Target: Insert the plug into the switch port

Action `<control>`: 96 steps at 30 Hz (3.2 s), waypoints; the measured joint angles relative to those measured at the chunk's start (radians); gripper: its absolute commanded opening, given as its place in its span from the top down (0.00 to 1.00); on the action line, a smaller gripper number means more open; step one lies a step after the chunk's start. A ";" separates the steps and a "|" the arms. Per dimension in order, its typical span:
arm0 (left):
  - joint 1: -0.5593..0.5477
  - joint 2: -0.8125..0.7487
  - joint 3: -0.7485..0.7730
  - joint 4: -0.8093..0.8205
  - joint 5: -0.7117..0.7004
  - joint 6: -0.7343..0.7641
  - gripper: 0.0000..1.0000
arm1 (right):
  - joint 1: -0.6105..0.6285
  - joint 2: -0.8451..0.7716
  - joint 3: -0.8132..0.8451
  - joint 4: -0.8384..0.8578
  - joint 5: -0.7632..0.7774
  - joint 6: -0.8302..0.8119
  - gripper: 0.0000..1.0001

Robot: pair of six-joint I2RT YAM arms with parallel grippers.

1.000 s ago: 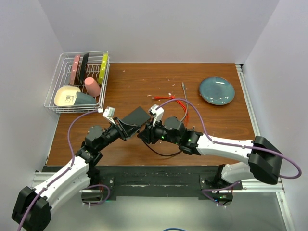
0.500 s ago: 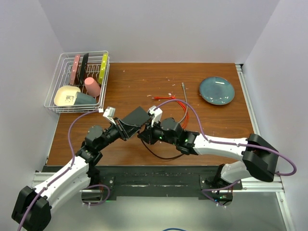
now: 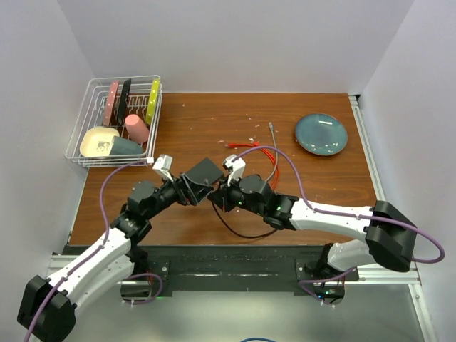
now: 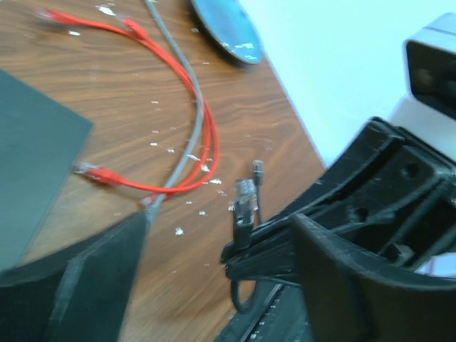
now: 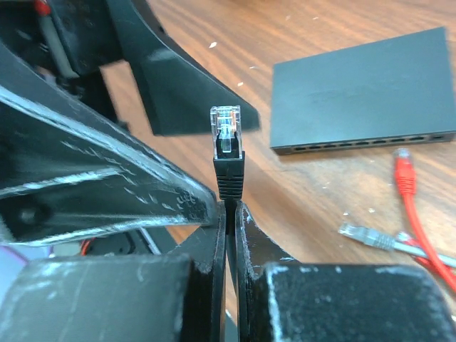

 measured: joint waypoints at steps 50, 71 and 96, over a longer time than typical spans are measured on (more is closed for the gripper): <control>0.317 0.735 0.290 -0.062 -0.017 0.304 0.09 | 0.059 0.592 0.490 -0.529 0.117 -0.087 1.00; 0.386 0.806 0.240 0.093 0.142 0.285 0.23 | 0.059 0.648 0.632 -0.806 0.168 -0.074 1.00; 0.399 0.805 0.214 0.136 0.203 0.268 0.23 | 0.059 0.734 0.768 -0.892 0.191 -0.048 1.00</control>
